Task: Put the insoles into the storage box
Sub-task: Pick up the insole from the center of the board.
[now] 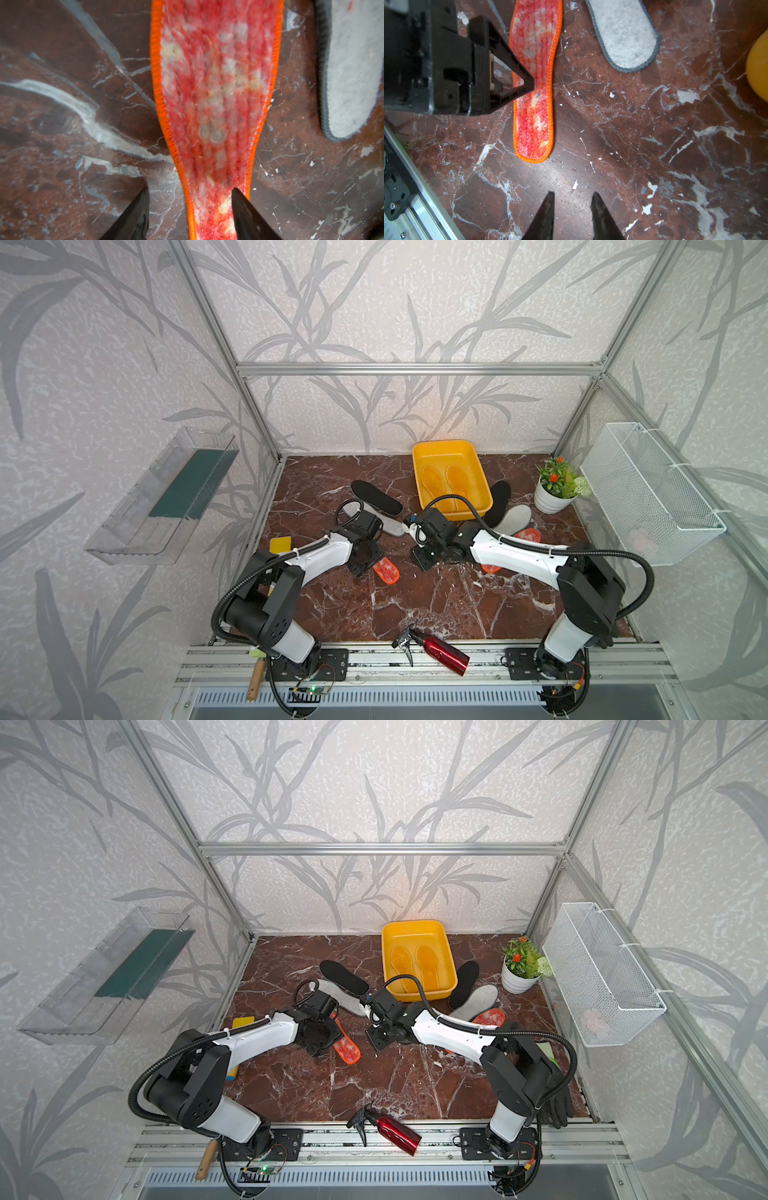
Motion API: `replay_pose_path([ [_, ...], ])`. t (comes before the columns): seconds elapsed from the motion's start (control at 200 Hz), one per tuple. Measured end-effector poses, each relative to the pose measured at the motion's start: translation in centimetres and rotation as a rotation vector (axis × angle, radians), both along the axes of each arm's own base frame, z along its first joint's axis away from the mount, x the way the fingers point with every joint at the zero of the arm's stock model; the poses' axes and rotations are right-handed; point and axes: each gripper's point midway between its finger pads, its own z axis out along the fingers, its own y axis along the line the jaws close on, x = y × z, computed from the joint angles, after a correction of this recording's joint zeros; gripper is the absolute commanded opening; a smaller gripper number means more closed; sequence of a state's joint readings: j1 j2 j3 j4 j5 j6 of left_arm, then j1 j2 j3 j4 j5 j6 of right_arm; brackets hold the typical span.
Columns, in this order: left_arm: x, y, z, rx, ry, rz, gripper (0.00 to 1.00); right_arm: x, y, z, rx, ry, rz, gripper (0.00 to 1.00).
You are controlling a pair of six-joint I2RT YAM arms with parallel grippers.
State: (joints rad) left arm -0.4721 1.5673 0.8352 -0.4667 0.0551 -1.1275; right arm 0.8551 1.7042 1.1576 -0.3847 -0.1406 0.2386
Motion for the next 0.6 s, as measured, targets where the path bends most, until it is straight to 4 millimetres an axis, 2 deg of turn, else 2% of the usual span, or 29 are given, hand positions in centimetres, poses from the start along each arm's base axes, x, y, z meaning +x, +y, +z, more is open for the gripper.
replay_pose_path([
  [0.33, 0.6, -0.8, -0.2, 0.020, 0.013, -0.015, 0.46, 0.1, -0.3, 0.8, 0.035, -0.014, -0.004, 0.31],
  [0.415, 0.6, -1.0, -0.3, 0.025, 0.015, -0.021, 0.39, 0.1, -0.4, 0.8, 0.040, -0.015, -0.007, 0.31],
  [0.6, 0.6, -0.9, -0.5, 0.033, 0.017, -0.014, 0.33, 0.0, -0.6, 0.6, 0.042, -0.017, -0.008, 0.31],
])
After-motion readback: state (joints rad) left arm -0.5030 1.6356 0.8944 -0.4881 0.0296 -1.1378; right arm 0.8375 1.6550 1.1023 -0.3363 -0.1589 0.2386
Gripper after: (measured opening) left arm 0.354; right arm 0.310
